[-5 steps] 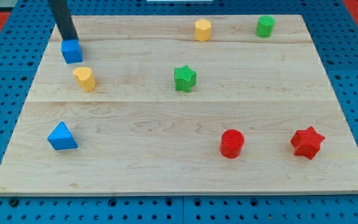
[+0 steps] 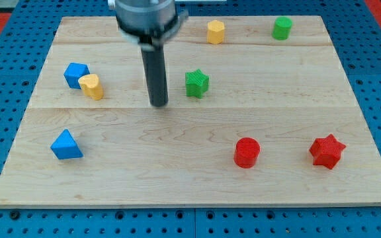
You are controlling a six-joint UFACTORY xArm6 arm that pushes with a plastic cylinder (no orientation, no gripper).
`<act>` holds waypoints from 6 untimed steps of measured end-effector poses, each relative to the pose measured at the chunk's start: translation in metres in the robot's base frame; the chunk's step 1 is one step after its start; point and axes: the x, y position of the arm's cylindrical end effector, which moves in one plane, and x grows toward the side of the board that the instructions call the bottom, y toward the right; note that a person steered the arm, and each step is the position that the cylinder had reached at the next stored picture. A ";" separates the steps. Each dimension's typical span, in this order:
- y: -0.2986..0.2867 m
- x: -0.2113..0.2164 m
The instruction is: Move the blue triangle towards bottom of yellow heart
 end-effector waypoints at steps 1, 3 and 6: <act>-0.025 0.099; -0.155 0.075; -0.146 0.033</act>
